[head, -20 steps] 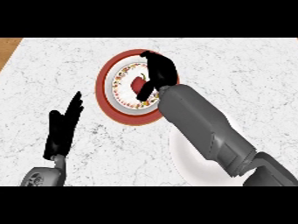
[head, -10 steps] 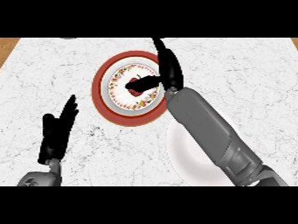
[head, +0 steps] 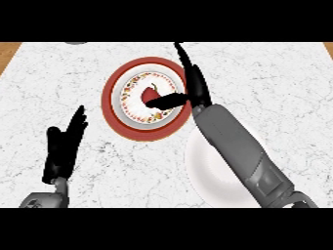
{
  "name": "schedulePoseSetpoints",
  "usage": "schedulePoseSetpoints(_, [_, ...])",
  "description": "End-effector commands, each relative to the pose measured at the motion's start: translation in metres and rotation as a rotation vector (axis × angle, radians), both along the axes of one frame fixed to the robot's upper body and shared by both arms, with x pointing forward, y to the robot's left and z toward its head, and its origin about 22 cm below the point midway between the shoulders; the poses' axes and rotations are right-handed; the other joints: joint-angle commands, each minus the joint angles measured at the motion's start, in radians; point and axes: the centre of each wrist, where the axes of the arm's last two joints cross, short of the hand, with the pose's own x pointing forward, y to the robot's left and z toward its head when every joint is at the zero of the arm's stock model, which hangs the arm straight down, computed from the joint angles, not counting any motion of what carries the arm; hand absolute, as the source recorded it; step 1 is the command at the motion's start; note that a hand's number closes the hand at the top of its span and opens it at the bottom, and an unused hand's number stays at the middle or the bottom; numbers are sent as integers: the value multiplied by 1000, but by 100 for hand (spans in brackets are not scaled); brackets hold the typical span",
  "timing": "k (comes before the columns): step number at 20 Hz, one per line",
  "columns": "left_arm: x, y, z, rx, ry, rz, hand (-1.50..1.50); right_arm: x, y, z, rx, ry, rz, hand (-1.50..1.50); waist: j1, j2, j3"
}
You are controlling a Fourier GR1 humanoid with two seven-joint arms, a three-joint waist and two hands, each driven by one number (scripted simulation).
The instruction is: Pick the bell pepper from the plate and place it in the plate
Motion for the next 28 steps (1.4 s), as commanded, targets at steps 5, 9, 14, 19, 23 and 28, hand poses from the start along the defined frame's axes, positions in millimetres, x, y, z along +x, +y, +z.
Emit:
schedulePoseSetpoints(5, [-6,12,3,9,1,27,0,-10,15,-3,-12,-36,21,-150,-8,-5,-1])
schedulePoseSetpoints(9, [-1,9,-3,-14,11,-13,0,-17,11,-27,-56,-4,-24,-150,2,-2,-1])
schedulePoseSetpoints(14, [10,2,3,-16,5,-10,0,-6,4,-27,-101,32,-63,-150,-1,0,-1])
schedulePoseSetpoints(19, [4,-16,-4,-5,7,-7,0,-7,-1,-35,-127,-1,-88,-150,-1,1,0])
schedulePoseSetpoints(23, [5,10,-14,-7,0,-8,0,-9,-9,-47,-158,25,-134,-150,10,5,-1])
schedulePoseSetpoints(28, [-9,4,-3,3,6,14,0,-1,-17,-44,-181,53,-133,-150,-10,-2,0])
